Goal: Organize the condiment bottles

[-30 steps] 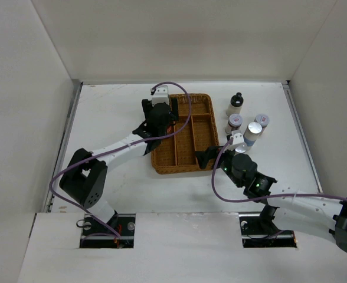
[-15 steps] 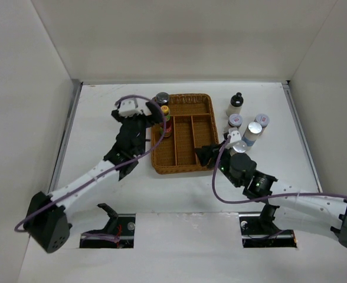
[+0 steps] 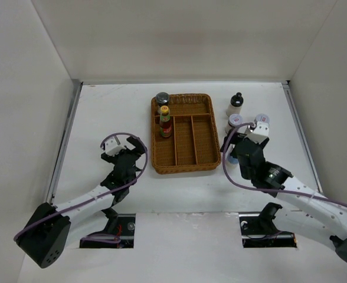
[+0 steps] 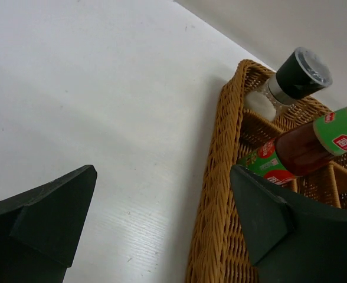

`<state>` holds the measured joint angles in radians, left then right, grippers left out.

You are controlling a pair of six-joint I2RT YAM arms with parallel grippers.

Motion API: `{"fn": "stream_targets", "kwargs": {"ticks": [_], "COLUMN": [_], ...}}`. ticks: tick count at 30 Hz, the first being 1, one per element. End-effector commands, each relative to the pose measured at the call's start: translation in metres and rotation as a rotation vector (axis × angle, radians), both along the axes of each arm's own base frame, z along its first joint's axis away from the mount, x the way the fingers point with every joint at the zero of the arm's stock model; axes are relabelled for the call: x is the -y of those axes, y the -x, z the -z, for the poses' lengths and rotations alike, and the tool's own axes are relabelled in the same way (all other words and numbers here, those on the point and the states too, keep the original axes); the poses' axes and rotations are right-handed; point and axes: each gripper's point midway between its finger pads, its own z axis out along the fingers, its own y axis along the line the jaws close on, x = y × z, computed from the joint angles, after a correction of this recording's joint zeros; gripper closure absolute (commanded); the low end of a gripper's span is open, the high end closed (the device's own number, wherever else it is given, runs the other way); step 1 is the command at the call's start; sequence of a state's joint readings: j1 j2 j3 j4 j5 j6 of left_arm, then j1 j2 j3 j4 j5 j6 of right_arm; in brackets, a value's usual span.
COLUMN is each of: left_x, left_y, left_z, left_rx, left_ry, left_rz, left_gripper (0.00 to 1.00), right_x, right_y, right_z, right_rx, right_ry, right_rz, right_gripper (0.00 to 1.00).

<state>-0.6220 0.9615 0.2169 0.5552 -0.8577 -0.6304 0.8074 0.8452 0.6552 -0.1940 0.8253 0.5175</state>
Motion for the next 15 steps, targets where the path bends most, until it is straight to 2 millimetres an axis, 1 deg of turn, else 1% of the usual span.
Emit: {"fn": "stream_targets", "kwargs": {"ticks": [1,4,6,10,12,15], "left_x": [0.0,0.007,0.008,0.013,0.013,0.011], "left_y": [-0.005,-0.002,-0.001,-0.004,-0.005,-0.005], "left_z": [-0.013,-0.016,-0.017,-0.01,-0.009,-0.009], "left_rx": [0.1,0.137,0.142,0.114,0.11,0.113], "left_ry": [0.142,0.186,0.186,0.169,0.167,0.172], "left_rz": [-0.008,0.038,0.045,0.053,0.054,0.046], "left_gripper": [0.0,0.0,0.0,0.0,0.0,0.0], "right_x": [0.031,0.034,0.033,0.016,0.017,0.025], "right_y": [0.005,0.002,-0.001,-0.01,-0.015,-0.023], "right_z": [0.014,0.022,0.027,0.031,0.035,0.04], "right_rx": [-0.11,-0.144,-0.167,-0.181,-0.19,-0.192], "right_ry": [0.056,0.022,0.01,-0.018,-0.008,0.001], "right_rz": [0.122,0.136,0.133,0.076,0.083,0.113], "right_gripper": [0.0,0.0,0.0,0.0,0.0,0.0]}}
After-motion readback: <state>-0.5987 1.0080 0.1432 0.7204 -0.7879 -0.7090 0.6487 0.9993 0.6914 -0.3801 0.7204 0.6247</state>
